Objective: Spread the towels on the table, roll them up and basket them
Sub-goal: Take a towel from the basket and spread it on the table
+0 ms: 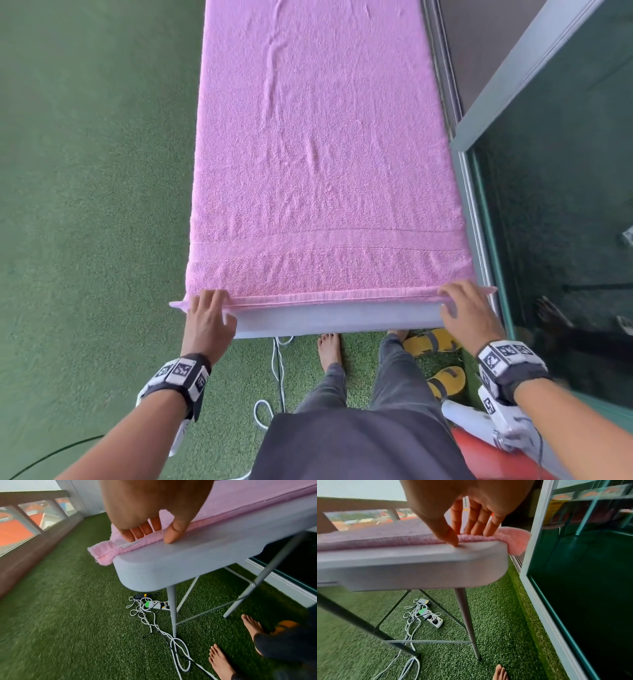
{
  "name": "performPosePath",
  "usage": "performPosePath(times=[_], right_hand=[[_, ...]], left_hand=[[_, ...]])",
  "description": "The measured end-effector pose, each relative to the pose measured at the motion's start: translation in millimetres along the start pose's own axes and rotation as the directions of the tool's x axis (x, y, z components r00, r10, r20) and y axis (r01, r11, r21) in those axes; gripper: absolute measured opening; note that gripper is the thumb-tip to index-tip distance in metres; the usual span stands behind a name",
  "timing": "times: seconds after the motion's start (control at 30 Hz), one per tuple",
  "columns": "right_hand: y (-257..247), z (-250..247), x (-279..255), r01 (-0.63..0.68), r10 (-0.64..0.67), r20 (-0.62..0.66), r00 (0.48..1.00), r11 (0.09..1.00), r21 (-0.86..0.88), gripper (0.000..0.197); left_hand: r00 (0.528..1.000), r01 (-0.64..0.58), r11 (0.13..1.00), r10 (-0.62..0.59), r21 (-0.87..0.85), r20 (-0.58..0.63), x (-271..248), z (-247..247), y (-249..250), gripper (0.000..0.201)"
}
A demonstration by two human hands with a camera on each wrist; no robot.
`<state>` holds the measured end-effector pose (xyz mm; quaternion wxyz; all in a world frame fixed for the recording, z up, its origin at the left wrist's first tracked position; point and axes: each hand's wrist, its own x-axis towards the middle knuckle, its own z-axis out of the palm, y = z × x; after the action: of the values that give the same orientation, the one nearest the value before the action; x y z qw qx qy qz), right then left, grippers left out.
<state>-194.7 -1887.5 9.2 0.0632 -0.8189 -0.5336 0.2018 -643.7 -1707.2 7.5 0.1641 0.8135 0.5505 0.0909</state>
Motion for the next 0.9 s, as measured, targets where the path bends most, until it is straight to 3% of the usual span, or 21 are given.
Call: performPosePath(times=[0.27, 0.43, 0.53, 0.67, 0.73, 0.8, 0.9], right_hand=[[10.4, -4.6, 9.7, -0.079, 0.087, -0.126, 0.988, 0.995, 0.063, 0.025], [9.7, -12.2, 15.0, -0.067, 0.081, -0.171, 0.982, 0.994, 0.087, 0.022], [5.8, -14.2, 15.2, -0.061, 0.07, -0.162, 0.984, 0.996, 0.063, 0.014], [10.0, -17.8, 23.8, -0.093, 0.084, -0.069, 0.994, 0.984, -0.15, 0.033], [8.7, -16.9, 27.4, -0.107, 0.104, -0.023, 0.994, 0.978, -0.176, 0.03], [6.1, -16.7, 26.9, -0.13, 0.124, -0.041, 0.991, 0.972, -0.194, 0.015], [3.9, -14.8, 19.1, -0.184, 0.154, -0.183, 0.971, 0.97, -0.158, 0.01]], left_hand=[[0.994, 0.104, 0.994, -0.104, 0.023, -0.027, 11.6, -2.3, -7.0, 0.024], [0.999, 0.042, 0.998, -0.043, 0.038, 0.014, 17.8, -11.4, -9.6, 0.011], [0.999, 0.035, 0.997, -0.037, 0.074, 0.035, 18.7, -13.0, -10.3, 0.019], [0.976, 0.09, 0.982, -0.119, 0.164, 0.18, 25.5, -14.3, -12.8, 0.027], [0.956, 0.139, 0.981, -0.168, 0.136, 0.241, 29.7, -11.9, -12.8, 0.022], [0.971, 0.158, 0.975, -0.182, 0.156, 0.156, 28.6, -11.8, -9.6, 0.012], [0.974, 0.224, 0.953, -0.224, 0.205, -0.022, 22.7, -11.3, 0.9, 0.023]])
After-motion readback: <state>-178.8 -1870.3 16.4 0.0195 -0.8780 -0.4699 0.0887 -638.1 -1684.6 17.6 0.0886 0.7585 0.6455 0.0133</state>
